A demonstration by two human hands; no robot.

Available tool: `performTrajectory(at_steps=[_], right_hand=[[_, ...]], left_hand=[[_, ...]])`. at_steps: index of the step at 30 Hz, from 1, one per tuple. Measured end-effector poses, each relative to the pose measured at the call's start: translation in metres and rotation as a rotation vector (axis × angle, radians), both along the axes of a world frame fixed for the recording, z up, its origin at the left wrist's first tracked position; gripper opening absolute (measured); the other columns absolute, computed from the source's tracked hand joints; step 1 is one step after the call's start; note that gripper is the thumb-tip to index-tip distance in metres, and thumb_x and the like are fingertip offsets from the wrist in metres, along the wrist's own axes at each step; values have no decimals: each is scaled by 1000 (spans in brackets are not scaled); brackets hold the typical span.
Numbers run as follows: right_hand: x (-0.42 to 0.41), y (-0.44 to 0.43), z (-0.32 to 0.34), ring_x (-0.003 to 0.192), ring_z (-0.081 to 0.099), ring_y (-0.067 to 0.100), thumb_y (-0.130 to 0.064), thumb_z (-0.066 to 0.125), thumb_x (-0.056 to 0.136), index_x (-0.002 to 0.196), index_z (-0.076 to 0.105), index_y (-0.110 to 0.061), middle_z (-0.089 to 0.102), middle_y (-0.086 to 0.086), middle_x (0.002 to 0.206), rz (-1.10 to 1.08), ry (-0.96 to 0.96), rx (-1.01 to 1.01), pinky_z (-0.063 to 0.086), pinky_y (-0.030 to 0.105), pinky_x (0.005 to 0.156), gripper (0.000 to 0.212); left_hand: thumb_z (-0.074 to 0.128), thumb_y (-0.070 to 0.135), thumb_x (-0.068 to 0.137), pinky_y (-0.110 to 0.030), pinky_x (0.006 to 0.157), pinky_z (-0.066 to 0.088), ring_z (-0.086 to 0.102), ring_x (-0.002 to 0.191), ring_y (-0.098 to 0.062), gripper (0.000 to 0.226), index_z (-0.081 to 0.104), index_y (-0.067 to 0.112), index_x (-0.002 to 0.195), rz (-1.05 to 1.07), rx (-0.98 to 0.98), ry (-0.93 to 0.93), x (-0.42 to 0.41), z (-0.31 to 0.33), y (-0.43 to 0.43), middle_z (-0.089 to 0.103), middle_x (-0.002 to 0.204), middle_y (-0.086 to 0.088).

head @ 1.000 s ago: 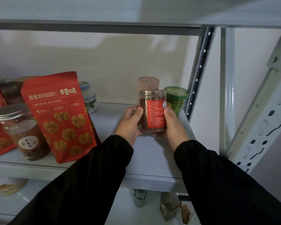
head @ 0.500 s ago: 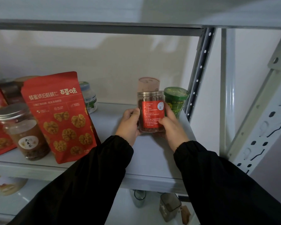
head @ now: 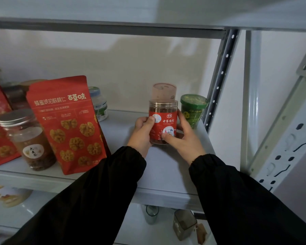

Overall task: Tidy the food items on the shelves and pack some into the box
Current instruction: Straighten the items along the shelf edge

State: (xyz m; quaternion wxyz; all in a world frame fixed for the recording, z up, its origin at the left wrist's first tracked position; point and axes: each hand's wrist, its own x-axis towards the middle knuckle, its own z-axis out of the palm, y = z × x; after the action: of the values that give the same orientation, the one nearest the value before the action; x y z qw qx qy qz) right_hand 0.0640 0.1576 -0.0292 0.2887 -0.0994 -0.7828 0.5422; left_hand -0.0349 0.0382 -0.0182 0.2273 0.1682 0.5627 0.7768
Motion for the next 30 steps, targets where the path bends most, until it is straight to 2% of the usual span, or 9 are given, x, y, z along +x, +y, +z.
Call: performTrajectory(at_steps=[2, 6, 10, 12, 17, 20, 22, 26, 30], right_hand=[[-2, 1, -3, 118, 63, 2, -22, 83, 87, 159, 26, -47, 60, -14, 139, -7, -26, 10, 57, 29, 98, 96], [-3, -1, -5, 116, 64, 5, -16, 85, 83, 158, 27, -39, 61, -10, 135, -33, -80, 63, 58, 30, 97, 98], [-2, -5, -8, 111, 63, 7, -13, 87, 81, 149, 29, -31, 56, -10, 129, -41, -148, 136, 52, 19, 90, 91], [-1, -7, -7, 105, 65, 11, -16, 86, 84, 122, 37, -30, 59, -8, 120, -80, -164, 187, 50, 16, 82, 64], [4, -8, -8, 100, 62, 17, -28, 75, 86, 84, 44, -27, 64, -4, 105, -19, -228, 455, 53, 33, 83, 32], [9, -14, -5, 107, 55, 13, -24, 73, 90, 100, 61, -27, 58, -8, 119, 44, -272, 556, 44, 17, 89, 16], [10, -16, -3, 123, 51, 11, -27, 69, 94, 126, 62, -34, 50, -9, 142, 93, -351, 633, 40, 21, 104, 33], [6, -24, -1, 146, 38, 17, -37, 63, 97, 154, 35, -52, 22, -4, 168, 134, -449, 759, 31, 24, 114, 65], [-5, -28, 7, 152, 30, 23, -49, 59, 99, 154, 7, -66, 4, -2, 172, 167, -534, 806, 29, 32, 123, 77]], left_hand=[[49, 33, 109, -51, 92, 60, 72, 106, -25, 18, 54, 18, 119, 31, -34, 42, 2, 0, -2, 69, 118, -10], [50, 32, 109, -10, 70, 53, 68, 80, 7, 20, 64, 20, 116, 147, -294, 391, 5, -1, -16, 70, 98, 12], [60, 28, 100, -30, 79, 48, 61, 89, -17, 14, 54, 17, 97, 230, -662, 651, 15, -4, -43, 62, 97, 3], [60, 26, 99, -33, 80, 42, 55, 92, -22, 20, 46, 16, 90, 161, -889, 856, 30, -10, -59, 54, 98, -2], [50, 44, 97, -38, 102, 42, 53, 117, -21, 33, 56, 18, 116, -74, -1131, 1184, 53, -19, -92, 59, 122, 0], [28, 55, 90, -46, 116, 35, 40, 143, -20, 63, 51, 23, 139, -123, -1204, 1256, 55, -27, -107, 50, 150, 4], [14, 57, 85, -52, 122, 28, 29, 153, -23, 78, 46, 24, 149, -131, -1216, 1287, 55, -33, -114, 39, 163, 2], [15, 56, 87, -55, 122, 24, 28, 155, -26, 79, 46, 24, 152, -117, -1205, 1298, 53, -40, -115, 38, 165, 1], [33, 50, 90, -60, 111, 39, 49, 142, -31, 63, 61, 20, 138, -78, -1168, 1308, 52, -43, -114, 58, 149, -2]])
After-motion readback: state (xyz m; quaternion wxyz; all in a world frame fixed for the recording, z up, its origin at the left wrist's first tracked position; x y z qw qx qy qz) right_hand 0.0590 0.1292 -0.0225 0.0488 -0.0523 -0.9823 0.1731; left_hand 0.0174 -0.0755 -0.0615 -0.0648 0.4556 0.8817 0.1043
